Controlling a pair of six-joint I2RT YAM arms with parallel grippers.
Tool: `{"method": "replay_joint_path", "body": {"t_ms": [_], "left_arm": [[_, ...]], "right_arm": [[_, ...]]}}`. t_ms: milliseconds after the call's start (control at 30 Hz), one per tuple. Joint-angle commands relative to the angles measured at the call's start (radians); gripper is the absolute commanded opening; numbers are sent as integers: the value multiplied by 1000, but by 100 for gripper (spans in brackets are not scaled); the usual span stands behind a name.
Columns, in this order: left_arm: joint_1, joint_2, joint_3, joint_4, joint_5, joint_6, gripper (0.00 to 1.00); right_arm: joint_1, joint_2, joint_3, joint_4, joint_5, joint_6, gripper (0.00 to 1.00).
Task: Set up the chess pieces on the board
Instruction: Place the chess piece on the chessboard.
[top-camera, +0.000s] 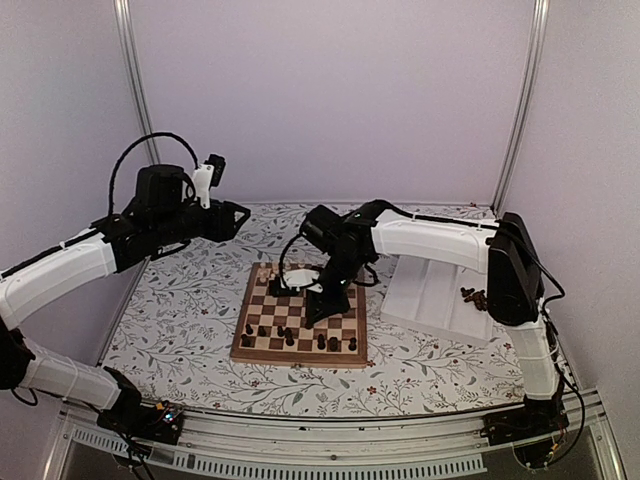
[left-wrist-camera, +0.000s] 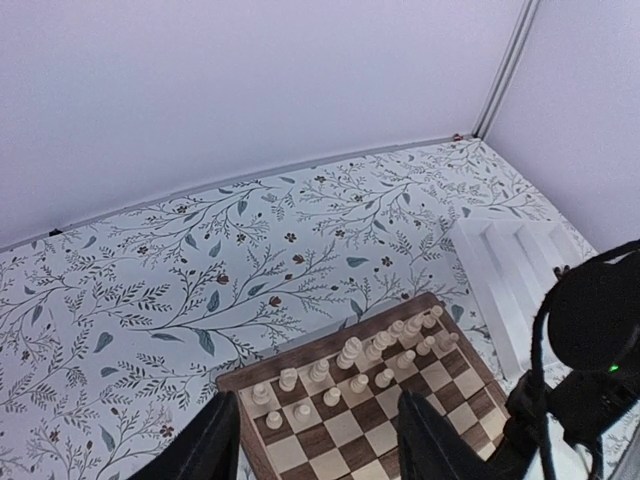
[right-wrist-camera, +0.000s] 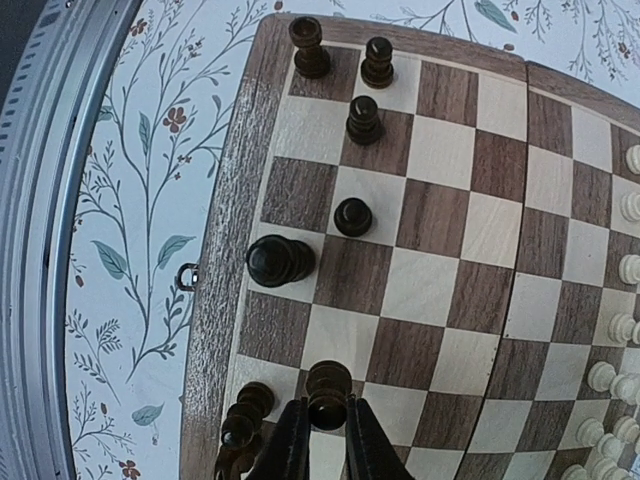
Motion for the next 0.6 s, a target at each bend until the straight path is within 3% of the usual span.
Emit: {"method": "replay_joint_path", "body": {"t_ms": [0,567], "left_arm": [[34,-11,-23,21,31,9,56],[50,-12,-21,15,81,5,56]], "right_arm": [[15,65,99,-64,12,17,13],[47,199,214,-84,16,31,13]]}}
